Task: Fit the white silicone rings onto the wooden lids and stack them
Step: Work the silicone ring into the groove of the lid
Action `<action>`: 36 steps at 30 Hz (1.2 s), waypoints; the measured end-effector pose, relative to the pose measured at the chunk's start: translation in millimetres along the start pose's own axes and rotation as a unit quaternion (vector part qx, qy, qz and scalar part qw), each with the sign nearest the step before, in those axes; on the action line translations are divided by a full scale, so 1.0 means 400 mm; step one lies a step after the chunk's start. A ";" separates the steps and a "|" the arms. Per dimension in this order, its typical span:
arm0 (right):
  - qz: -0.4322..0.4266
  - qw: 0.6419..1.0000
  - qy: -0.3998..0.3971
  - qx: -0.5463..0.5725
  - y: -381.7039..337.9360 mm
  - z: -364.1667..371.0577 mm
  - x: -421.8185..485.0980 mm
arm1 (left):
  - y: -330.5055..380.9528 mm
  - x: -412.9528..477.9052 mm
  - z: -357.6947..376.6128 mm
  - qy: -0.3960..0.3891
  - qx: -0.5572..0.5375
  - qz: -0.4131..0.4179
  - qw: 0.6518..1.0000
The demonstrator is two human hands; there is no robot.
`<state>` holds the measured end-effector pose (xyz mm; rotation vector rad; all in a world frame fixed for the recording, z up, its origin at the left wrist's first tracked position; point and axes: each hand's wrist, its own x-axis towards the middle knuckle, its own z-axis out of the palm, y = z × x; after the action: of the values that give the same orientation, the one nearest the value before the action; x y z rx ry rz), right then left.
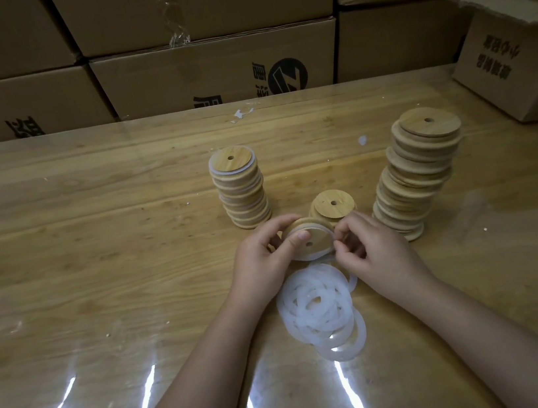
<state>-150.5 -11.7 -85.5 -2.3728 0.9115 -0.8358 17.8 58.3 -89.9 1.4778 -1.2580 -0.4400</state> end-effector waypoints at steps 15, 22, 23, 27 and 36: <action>-0.029 0.992 0.091 0.078 0.018 0.009 0.006 | 0.015 -0.014 0.016 -0.043 0.135 0.084 0.986; -0.016 0.992 0.102 0.075 0.024 0.016 0.004 | 0.010 -0.009 0.009 -0.023 0.116 0.085 0.989; -0.014 0.992 0.104 0.070 0.024 0.016 0.004 | 0.010 -0.007 0.010 -0.023 0.112 0.084 0.990; -0.001 0.993 0.109 0.054 0.021 0.016 0.007 | 0.007 -0.004 0.009 -0.024 0.100 0.078 0.992; 0.017 0.996 0.078 0.048 0.022 0.019 0.010 | 0.005 0.001 0.009 -0.015 0.062 0.046 0.997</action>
<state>-146.9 -19.2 -94.8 -2.2283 0.9466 -1.0389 14.3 56.7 -89.2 1.5136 -1.3922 -0.3292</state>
